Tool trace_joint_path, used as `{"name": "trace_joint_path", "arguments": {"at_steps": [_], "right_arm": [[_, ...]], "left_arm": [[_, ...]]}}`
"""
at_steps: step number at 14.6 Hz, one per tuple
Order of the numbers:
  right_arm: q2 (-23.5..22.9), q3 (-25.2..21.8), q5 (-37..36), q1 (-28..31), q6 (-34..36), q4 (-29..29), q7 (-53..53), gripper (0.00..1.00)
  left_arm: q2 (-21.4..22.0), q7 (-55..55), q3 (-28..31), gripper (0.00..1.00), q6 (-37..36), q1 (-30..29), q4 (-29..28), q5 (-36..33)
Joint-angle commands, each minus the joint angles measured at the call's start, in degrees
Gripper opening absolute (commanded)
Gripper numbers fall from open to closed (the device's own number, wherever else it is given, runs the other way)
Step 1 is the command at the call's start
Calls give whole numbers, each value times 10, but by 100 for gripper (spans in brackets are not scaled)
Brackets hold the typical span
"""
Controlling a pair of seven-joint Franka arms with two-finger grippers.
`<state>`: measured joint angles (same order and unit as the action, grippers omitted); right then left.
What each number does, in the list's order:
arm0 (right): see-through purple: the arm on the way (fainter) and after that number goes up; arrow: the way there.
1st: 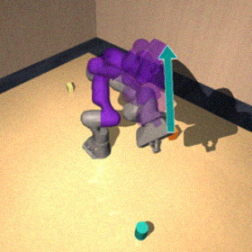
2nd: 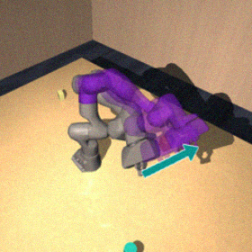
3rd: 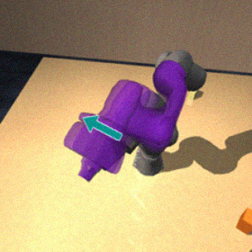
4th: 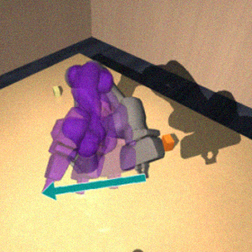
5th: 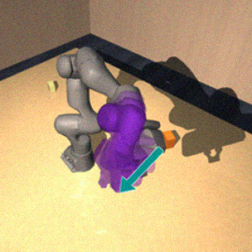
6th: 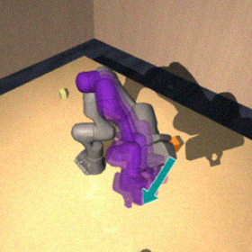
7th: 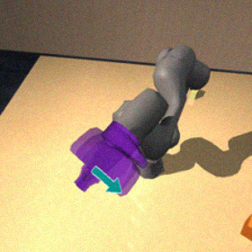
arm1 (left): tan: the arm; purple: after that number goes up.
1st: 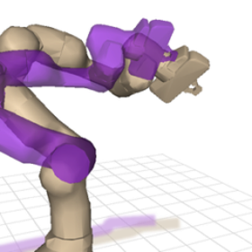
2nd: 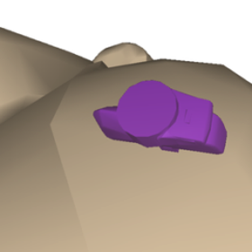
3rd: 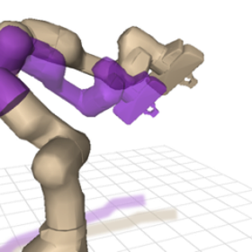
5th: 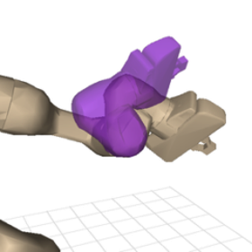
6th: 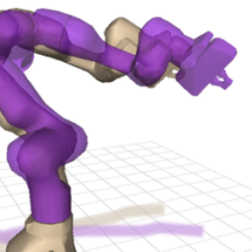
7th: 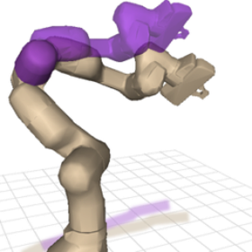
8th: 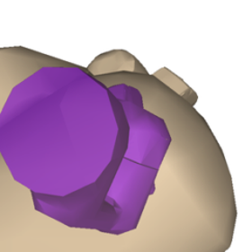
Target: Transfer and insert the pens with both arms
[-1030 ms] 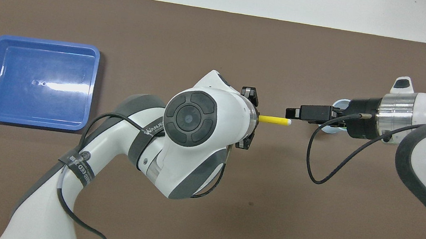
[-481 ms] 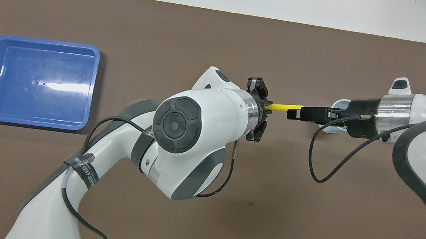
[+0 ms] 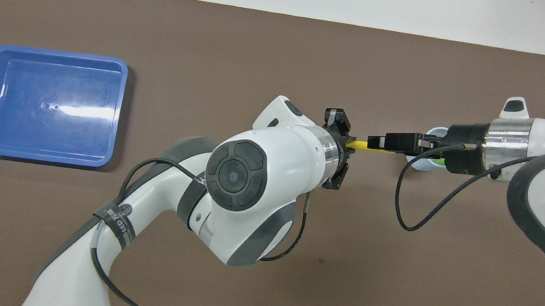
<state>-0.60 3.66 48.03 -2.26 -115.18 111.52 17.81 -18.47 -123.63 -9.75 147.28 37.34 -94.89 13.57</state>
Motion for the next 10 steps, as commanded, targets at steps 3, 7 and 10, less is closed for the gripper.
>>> {"name": "trace_joint_path", "arguments": {"at_steps": [3, 7, 10], "right_arm": [[-11, 4, 13, 5, -7, -13, -1, 47], [-11, 4, 12, 4, -7, -13, -1, 33], [-11, 4, 12, 2, -9, -13, -1, 18]], "left_arm": [[6, -1, 9, 0, 20, 12, -13, 12], [6, -2, 9, 0, 27, 11, -14, 13], [6, -2, 9, 0, 31, 10, -17, 13]]}}
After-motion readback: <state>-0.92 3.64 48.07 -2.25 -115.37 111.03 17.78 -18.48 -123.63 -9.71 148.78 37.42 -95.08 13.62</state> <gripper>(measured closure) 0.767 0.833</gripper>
